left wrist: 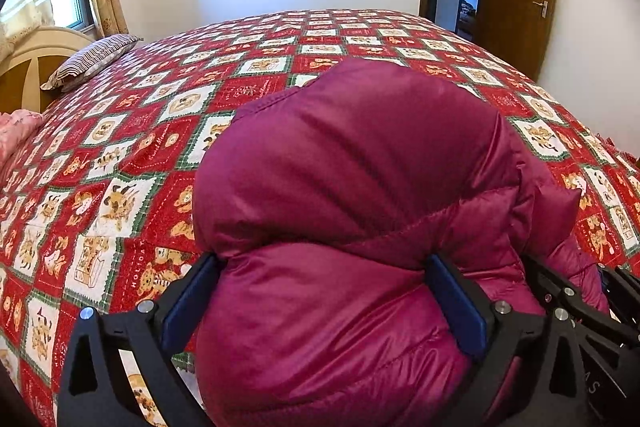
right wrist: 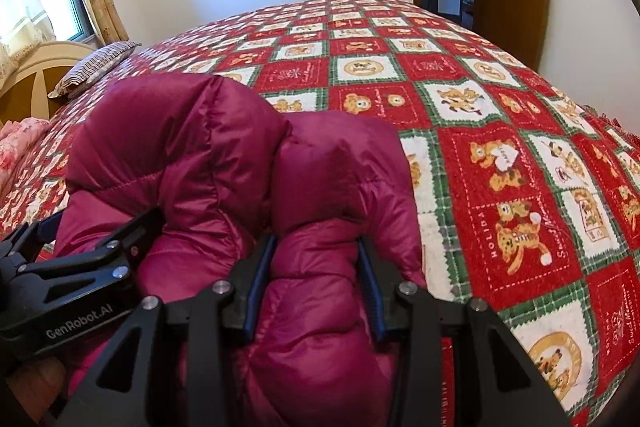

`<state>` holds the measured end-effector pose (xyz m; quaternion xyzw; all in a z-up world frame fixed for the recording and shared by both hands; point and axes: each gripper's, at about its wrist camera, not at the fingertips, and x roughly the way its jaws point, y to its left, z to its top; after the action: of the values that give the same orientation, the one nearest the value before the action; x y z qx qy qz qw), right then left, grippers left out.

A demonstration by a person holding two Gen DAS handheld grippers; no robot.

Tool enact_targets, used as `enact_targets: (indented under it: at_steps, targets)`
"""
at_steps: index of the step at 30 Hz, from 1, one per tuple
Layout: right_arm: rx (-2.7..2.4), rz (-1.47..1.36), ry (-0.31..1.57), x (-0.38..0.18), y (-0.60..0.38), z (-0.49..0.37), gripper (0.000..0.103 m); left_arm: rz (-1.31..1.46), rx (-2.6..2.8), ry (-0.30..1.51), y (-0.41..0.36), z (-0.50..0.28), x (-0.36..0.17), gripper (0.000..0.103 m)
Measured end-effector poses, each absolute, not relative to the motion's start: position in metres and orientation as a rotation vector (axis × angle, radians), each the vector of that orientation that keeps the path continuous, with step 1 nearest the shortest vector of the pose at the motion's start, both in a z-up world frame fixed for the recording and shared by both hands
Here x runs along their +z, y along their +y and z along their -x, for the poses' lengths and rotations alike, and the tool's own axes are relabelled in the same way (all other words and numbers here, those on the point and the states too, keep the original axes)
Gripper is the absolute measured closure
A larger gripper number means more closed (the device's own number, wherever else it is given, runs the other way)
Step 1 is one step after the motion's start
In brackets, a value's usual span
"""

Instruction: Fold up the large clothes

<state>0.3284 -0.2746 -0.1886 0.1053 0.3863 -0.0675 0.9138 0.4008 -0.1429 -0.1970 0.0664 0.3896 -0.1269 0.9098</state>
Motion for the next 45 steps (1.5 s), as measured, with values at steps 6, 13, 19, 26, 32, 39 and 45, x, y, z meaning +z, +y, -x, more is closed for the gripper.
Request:
enact_targets:
  at_steps: [6, 13, 19, 26, 32, 39, 45]
  targets:
    - [-0.146, -0.207, 0.794, -0.190, -0.272, -0.328, 0.060, -0.143, -0.259, 0.807, -0.144, -0.401, -0.198, 0.001]
    - [-0.145, -0.211, 0.789, -0.192, -0.274, -0.328, 0.059, -0.156, -0.258, 0.819, -0.144, -0.401, -0.202, 0.001]
    - [-0.150, -0.203, 0.790, -0.192, -0.273, -0.328, 0.059, -0.159, -0.258, 0.822, -0.144, -0.402, -0.202, 0.001]
    - [-0.153, -0.195, 0.792, -0.192, -0.272, -0.328, 0.059, -0.169, -0.247, 0.816, -0.144, -0.401, -0.204, 0.001]
    - [-0.149, -0.203, 0.787, -0.193, -0.273, -0.328, 0.058, -0.161, -0.253, 0.827, -0.145, -0.402, -0.206, 0.001]
    - [-0.137, -0.210, 0.768, -0.183, -0.278, -0.316, 0.053, -0.125, -0.321, 0.851, -0.128, -0.387, -0.189, 0.001]
    - [-0.179, -0.307, 0.658, -0.163, -0.308, -0.267, 0.034, -0.041, -0.362, 0.793, -0.079, -0.344, -0.173, 0.001]
